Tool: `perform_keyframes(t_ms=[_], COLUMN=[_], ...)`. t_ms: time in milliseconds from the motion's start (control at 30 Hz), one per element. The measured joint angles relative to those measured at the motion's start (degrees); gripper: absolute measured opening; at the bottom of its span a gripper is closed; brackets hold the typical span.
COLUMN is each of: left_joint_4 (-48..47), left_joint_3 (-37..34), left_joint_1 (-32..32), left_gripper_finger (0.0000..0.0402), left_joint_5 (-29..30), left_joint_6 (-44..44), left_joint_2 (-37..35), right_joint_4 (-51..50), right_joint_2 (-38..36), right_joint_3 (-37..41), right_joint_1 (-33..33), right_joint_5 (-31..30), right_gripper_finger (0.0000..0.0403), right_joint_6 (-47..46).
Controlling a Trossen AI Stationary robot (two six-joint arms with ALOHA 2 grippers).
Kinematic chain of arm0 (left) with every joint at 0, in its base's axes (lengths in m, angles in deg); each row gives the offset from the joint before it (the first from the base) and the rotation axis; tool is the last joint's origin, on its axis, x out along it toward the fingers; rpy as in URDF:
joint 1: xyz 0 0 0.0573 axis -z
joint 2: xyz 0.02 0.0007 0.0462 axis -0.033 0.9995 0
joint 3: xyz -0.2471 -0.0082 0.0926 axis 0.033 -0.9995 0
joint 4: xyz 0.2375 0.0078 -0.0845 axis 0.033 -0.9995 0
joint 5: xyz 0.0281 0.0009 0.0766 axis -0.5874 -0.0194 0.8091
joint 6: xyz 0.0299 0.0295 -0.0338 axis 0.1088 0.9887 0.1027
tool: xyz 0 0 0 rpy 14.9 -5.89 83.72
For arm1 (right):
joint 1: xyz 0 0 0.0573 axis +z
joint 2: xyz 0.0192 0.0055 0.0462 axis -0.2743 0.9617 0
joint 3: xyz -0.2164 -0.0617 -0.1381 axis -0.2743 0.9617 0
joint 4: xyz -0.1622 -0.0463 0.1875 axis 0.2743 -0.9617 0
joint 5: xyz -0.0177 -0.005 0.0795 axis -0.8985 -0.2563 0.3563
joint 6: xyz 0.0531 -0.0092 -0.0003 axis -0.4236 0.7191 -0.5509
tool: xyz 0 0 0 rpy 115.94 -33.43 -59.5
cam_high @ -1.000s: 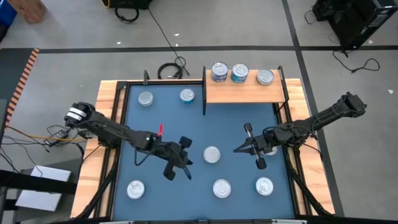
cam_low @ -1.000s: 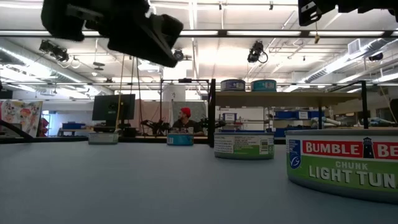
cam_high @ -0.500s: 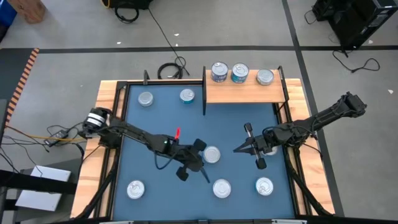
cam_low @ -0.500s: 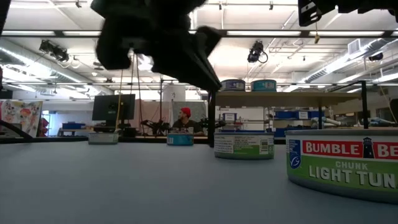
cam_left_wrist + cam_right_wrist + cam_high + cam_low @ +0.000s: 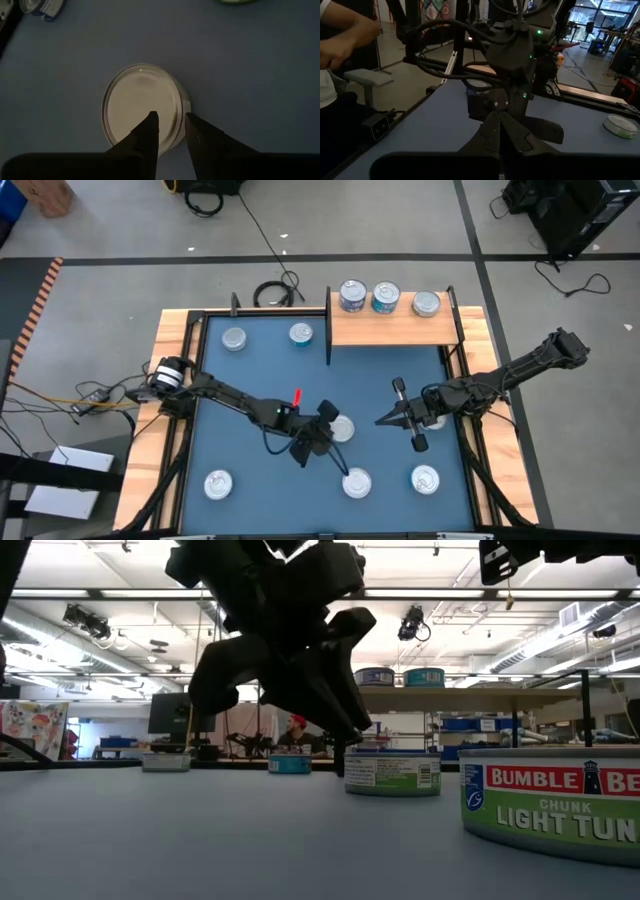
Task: Stack canned seafood by type on shelf
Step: Stack the center green tuna can on top of the green tuna can on the shelf
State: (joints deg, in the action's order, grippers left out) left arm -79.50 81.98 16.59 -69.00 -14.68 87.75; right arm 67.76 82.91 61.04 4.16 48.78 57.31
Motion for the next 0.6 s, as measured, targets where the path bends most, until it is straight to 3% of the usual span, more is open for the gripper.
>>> perform_keyframes(t_ms=[300,600], left_joint_4=[0.62,3.53], left_joint_3=[-0.08,0.0], left_joint_1=[0.02,-0.1], left_gripper_finger=[0.0097,0.0081], left_joint_5=[0.33,8.98], left_joint_6=[3.19,2.77], left_joint_2=[3.13,4.92], right_joint_4=[-0.47,-0.48], right_joint_2=[-0.01,-0.01], right_joint_3=[0.0,0.0], right_joint_1=[0.0,0.0], right_joint_5=[-0.01,-1.37], right_gripper_finger=[0.0005,0.0006], right_joint_6=[0.02,0.04])
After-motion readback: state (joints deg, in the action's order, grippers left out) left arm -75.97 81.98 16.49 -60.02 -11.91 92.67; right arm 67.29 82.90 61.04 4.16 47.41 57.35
